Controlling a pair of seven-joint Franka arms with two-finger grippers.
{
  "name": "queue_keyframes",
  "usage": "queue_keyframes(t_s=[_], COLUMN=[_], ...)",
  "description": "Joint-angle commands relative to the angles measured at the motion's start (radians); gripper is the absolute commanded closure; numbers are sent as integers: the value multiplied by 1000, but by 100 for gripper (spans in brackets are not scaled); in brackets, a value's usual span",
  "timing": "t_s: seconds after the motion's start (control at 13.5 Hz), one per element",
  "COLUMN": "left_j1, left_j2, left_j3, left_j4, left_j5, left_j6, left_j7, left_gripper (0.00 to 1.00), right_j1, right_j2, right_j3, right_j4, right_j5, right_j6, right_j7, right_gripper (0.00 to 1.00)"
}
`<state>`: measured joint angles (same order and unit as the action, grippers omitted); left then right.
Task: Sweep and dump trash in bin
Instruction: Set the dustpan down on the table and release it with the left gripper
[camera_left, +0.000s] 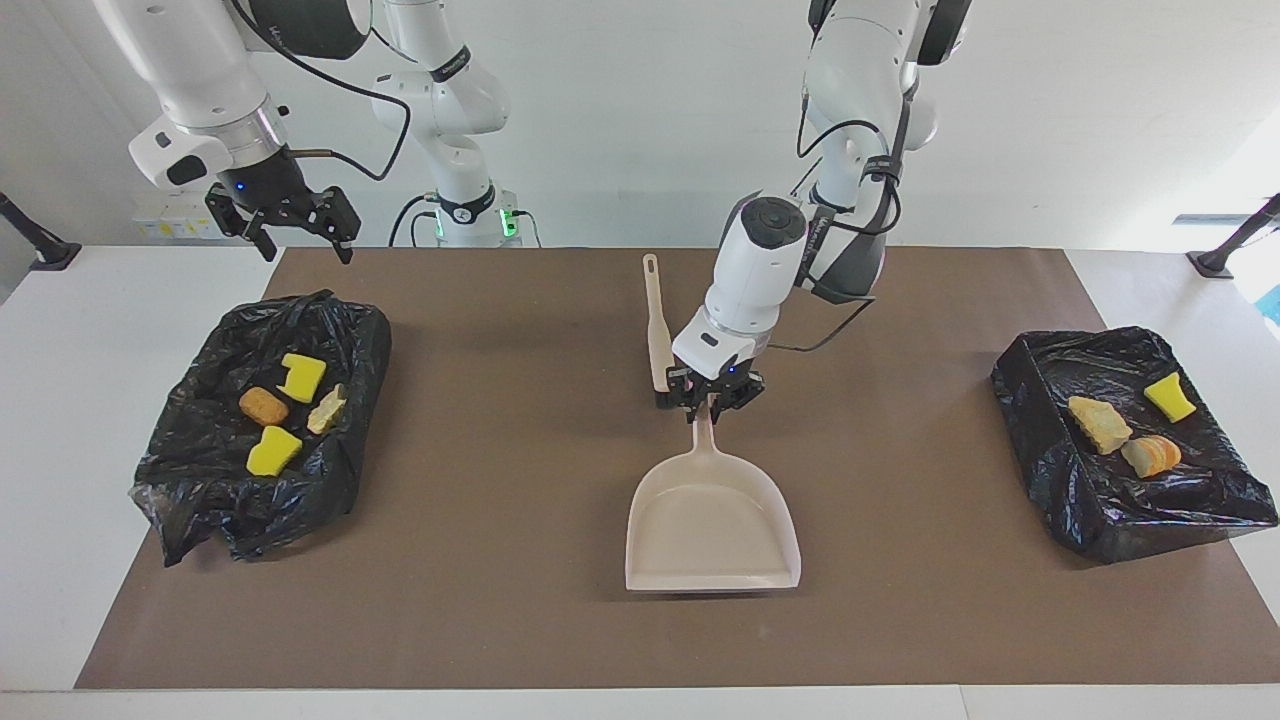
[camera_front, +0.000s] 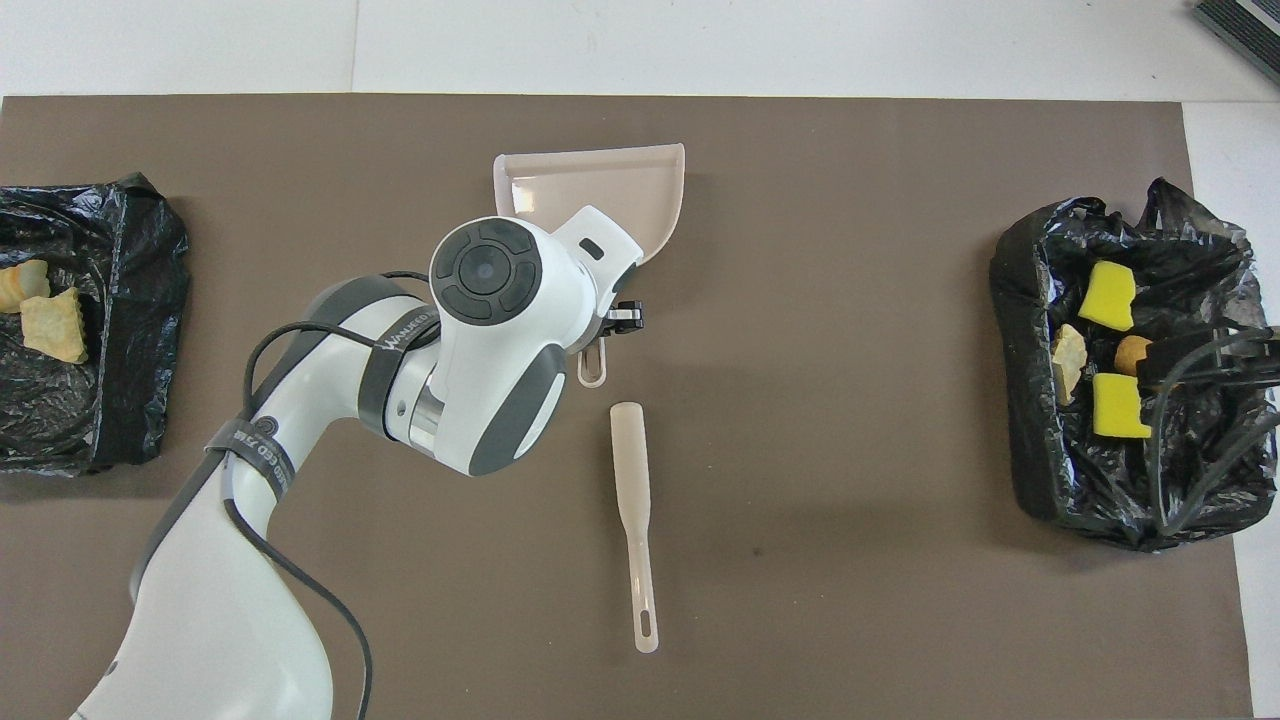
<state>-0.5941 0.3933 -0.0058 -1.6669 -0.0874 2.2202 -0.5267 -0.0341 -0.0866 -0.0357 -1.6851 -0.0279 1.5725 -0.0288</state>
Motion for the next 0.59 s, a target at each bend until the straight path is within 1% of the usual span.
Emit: queue_keyframes(t_s=[0.0, 0.07, 0.15, 0.22, 0.3, 0.52], left_j1=[-38, -38, -38, -38, -33, -10], left_j2=[50, 50, 49, 48, 35, -16], left_j3=[21, 20, 21, 21, 21, 32], left_j4=[4, 4, 3, 0, -4, 4], left_j5=[-14, -15, -15, -15, -17, -22], left_j6=[42, 44, 39, 36, 20, -48], left_j7=[-44, -48, -41, -50, -52, -53], left_gripper=[100, 100, 97, 24, 0, 0], right_j1=[-7, -9, -9, -9, -9, -7], right_j2=[2, 2, 2, 1, 1, 2], right_j3=[-3, -6, -6, -6, -6, -4], right_j4=[12, 12, 10, 10, 10, 10], right_j5=[17, 17, 17, 16, 16, 17], right_j6=[-8, -9, -11, -12, -14, -5], right_j7=[-26, -26, -26, -26, -26, -22], right_gripper=[0, 0, 0, 0, 0, 0])
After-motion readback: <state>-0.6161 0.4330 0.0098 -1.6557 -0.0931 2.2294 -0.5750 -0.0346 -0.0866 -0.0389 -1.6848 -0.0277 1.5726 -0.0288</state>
